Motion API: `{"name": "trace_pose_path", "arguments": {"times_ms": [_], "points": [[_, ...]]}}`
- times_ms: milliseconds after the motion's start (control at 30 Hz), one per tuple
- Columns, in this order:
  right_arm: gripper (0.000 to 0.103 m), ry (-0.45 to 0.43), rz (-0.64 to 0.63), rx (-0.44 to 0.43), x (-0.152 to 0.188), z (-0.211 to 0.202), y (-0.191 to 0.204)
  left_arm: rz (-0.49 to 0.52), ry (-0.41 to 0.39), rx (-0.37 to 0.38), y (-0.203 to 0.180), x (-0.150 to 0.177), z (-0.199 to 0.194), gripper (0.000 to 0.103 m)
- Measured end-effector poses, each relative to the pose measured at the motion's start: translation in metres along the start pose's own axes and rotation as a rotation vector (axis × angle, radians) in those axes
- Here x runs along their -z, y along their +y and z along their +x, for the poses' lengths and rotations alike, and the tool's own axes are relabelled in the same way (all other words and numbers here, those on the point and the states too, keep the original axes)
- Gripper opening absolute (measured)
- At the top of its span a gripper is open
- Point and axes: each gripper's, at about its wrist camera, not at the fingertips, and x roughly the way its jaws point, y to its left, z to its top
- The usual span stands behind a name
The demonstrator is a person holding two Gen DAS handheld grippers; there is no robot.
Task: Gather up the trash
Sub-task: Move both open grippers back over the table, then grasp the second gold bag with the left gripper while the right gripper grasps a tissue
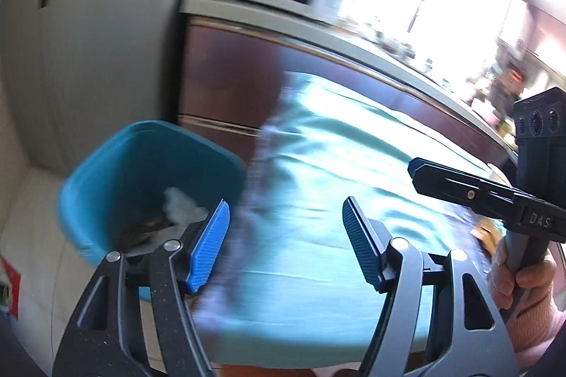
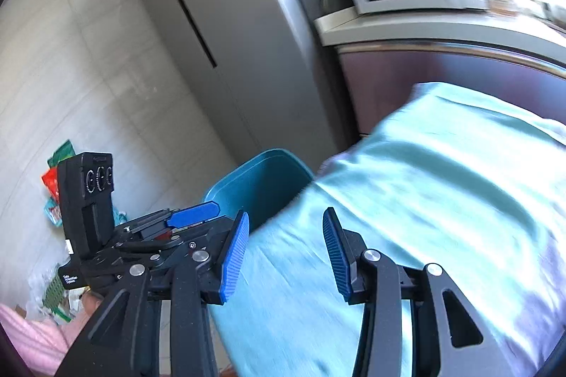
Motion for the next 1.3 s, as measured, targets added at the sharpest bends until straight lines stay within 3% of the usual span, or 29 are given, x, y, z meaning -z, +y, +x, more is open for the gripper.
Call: {"name": "trace_pose_path", "arguments": {"times_ms": [467,633,800,967,1300], "points": [[0.041,-0.183,0.235,0.342,0.075,-0.146,-0.094,0.266,0.158,0.342,-0.18,0.033,0.047,0.066],[0.041,-0.237,0.276,0.474,0.094,-0.186,-0.12,0.341,0.229,0.425,-0.232,0.052,0.063,0.066],[0.041,-0.284,0.321,0.557,0.107,-0.218,-0.148,0.369,0.307,0.491,-0.259,0.067,0.083,0.066],[0.041,-0.287,0.331,0.598,0.107,-0.223,-0.171,0.376,0.377,0.525,-0.281,0.077,0.1,0.065],[0.041,-0.226,0.312,0.583,0.104,-0.207,-0.194,0.345,0.435,0.554,-0.303,0.08,0.114,0.062]]}}
